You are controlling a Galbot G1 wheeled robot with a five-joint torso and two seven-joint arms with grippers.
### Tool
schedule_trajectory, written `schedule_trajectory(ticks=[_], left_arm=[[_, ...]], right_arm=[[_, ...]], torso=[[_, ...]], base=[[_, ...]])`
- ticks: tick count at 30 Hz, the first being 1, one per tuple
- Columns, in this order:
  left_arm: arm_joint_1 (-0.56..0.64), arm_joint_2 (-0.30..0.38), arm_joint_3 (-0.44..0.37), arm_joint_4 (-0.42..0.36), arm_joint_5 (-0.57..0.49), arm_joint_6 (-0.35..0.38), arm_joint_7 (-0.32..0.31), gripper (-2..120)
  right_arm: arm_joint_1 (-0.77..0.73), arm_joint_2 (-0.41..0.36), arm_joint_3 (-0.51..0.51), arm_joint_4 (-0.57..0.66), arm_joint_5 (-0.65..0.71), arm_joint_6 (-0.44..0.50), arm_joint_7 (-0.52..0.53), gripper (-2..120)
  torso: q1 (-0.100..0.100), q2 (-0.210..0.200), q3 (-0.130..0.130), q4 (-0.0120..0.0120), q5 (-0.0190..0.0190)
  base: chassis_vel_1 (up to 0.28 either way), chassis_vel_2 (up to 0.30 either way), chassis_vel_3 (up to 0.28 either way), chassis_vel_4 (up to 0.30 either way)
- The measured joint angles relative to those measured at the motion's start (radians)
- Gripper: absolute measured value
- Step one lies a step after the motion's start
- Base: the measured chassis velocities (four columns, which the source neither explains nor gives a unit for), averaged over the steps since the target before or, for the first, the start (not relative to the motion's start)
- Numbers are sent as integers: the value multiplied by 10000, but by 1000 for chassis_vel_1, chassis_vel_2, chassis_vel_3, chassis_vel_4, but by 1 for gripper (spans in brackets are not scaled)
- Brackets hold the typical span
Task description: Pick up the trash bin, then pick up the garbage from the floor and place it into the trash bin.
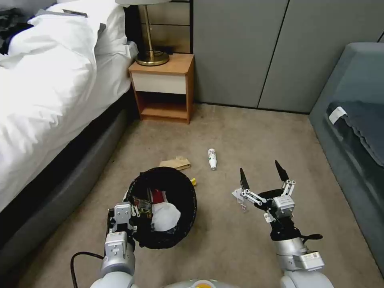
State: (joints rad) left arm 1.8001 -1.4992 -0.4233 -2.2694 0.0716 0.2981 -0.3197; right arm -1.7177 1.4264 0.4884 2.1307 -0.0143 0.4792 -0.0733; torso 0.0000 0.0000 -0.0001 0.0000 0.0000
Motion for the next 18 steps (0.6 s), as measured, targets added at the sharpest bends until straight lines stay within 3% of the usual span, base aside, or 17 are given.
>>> schedule_trajectory(ticks=[11,18], left_arm=[[41,-18,11,12,11,-10,0,1],[140,-51,0,-4,72,-39,-1,1]], right_arm=[[425,-99,74,-219,-3,11,-16,100],[1640,-604,-331,-1011,1057,-1847,402,100]], torso=[[0,0,0,-1,0],[0,0,1,0,0]], base=[[5,-1,-4,2],[0,0,0,0]])
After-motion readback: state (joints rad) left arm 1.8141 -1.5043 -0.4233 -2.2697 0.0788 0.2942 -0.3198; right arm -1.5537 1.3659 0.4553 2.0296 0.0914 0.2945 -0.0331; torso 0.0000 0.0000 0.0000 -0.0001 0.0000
